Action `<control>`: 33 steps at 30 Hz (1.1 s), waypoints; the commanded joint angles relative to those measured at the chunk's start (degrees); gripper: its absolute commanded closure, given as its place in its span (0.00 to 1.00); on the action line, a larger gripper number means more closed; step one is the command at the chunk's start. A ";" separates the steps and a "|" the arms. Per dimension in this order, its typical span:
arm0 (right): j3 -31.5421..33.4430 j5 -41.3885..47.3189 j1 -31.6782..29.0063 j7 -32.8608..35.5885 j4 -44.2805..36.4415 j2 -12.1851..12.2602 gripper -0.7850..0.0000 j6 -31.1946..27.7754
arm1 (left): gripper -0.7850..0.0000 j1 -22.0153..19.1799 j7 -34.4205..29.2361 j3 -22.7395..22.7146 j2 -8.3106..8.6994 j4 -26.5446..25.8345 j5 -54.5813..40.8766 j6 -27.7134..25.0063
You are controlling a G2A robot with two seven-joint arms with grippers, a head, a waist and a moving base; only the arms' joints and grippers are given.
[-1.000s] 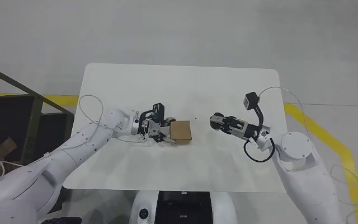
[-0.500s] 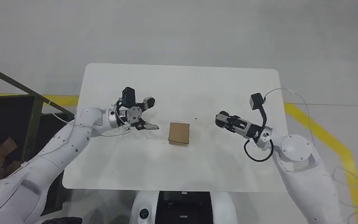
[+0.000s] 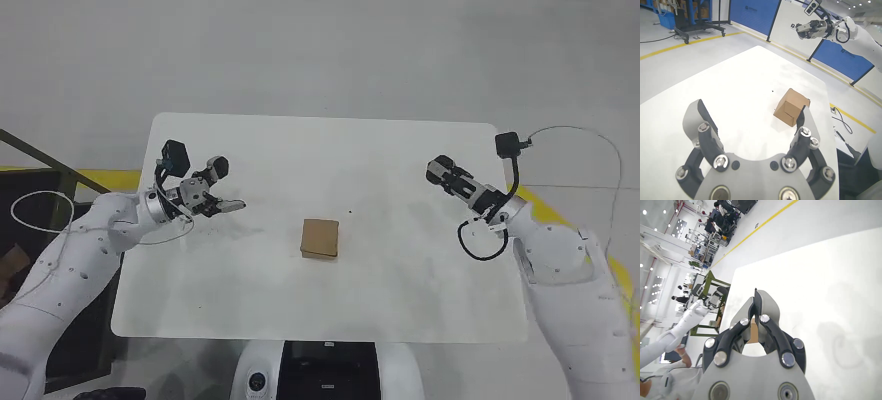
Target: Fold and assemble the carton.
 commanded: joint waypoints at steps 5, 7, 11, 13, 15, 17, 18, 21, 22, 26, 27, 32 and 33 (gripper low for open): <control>1.38 -7.57 3.02 -4.34 3.79 0.29 1.00 -4.99 | 0.00 3.32 -5.71 -6.27 1.94 -1.97 -3.48 -0.27; 1.89 -9.68 3.33 -6.34 4.30 0.37 1.00 -6.25 | 0.00 3.93 -7.41 -7.72 2.30 -2.67 -4.59 -0.46; 2.90 -14.02 3.61 -10.38 4.22 0.51 1.00 -8.55 | 0.00 4.50 -10.45 -9.53 2.62 -4.02 -6.37 -0.53; 3.29 -16.86 3.71 -12.27 4.06 0.59 1.00 -9.51 | 0.00 4.40 -11.78 -9.99 2.60 -4.23 -7.30 -0.58; 3.69 -20.45 3.97 -13.47 4.03 0.75 1.00 -10.37 | 0.00 4.02 -13.17 -10.19 2.50 -4.05 -8.32 -0.65; 4.06 -22.71 4.13 -14.56 4.55 0.85 1.00 -11.15 | 0.00 3.64 -14.59 -10.15 2.33 -3.39 -9.73 -0.28; 4.28 -23.23 4.19 -14.98 4.90 0.89 1.00 -11.42 | 0.00 3.40 -15.35 -10.06 2.22 -2.93 -10.78 -0.15; 5.17 -24.87 4.31 -16.75 5.36 1.02 1.00 -12.55 | 0.00 2.14 -18.65 -9.75 1.92 -2.00 -12.41 0.85; 5.36 -25.76 4.09 -17.32 5.30 1.07 1.00 -13.03 | 0.00 1.63 -19.37 -9.68 1.80 -1.73 -12.93 0.88; 6.17 -29.14 2.93 -20.24 4.25 1.21 1.00 -14.31 | 0.00 -0.54 -21.97 -9.41 1.32 -0.86 -13.95 1.25; 6.35 -29.62 2.64 -21.02 4.09 1.22 1.00 -14.49 | 0.00 -1.08 -22.39 -9.38 1.19 -0.57 -14.24 1.31; 6.52 -31.71 1.63 -22.49 3.95 1.25 0.80 -15.01 | 0.00 -3.66 -23.56 -9.29 0.51 1.29 -15.02 1.86; 6.43 -31.85 1.49 -22.71 3.95 1.24 0.75 -15.09 | 0.00 -4.11 -23.55 -9.27 0.37 1.63 -14.93 1.96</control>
